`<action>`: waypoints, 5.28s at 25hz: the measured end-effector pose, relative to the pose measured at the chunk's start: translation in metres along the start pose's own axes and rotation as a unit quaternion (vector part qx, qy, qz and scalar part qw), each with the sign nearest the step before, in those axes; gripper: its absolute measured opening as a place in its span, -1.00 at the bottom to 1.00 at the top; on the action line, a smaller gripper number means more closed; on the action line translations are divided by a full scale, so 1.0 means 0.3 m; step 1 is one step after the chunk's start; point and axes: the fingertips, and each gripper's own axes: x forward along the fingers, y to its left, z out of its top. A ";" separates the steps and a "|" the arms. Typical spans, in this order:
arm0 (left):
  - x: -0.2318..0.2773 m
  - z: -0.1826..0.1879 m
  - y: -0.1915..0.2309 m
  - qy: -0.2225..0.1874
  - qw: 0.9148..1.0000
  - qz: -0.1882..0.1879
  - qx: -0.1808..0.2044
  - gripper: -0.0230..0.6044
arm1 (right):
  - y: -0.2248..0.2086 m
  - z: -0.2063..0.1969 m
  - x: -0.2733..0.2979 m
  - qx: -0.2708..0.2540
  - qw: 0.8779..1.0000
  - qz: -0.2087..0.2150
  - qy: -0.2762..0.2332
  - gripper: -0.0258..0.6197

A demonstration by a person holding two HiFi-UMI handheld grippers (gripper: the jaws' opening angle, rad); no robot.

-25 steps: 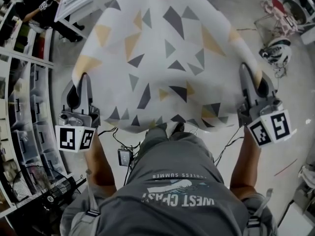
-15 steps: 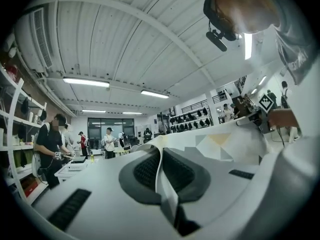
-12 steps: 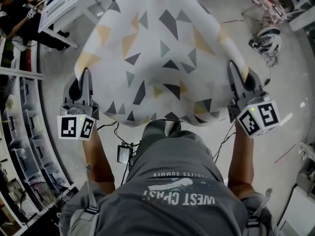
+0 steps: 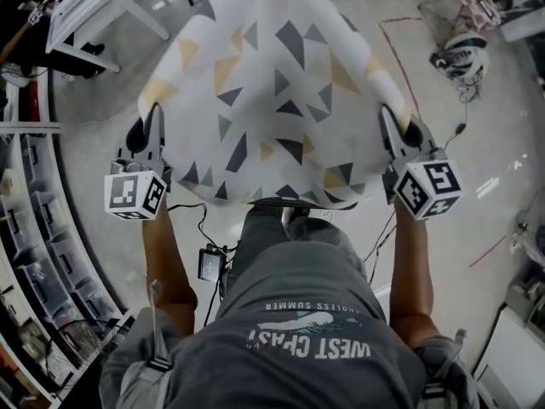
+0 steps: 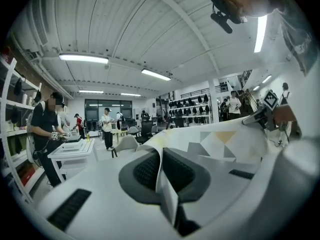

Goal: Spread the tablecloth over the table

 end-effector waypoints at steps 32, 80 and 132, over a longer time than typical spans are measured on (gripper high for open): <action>0.631 -0.812 0.107 0.202 0.973 -0.068 0.091 -0.93 | -0.281 -0.618 0.594 0.042 0.978 0.054 0.197 -0.67; 0.752 -1.480 0.321 0.377 0.918 -0.026 -0.121 -0.85 | -0.851 -1.199 0.692 0.141 0.920 -0.155 0.331 -0.83; 0.781 -1.564 0.322 0.383 0.913 -0.070 -0.124 -0.88 | -0.904 -1.315 0.723 0.180 0.884 -0.176 0.395 -0.85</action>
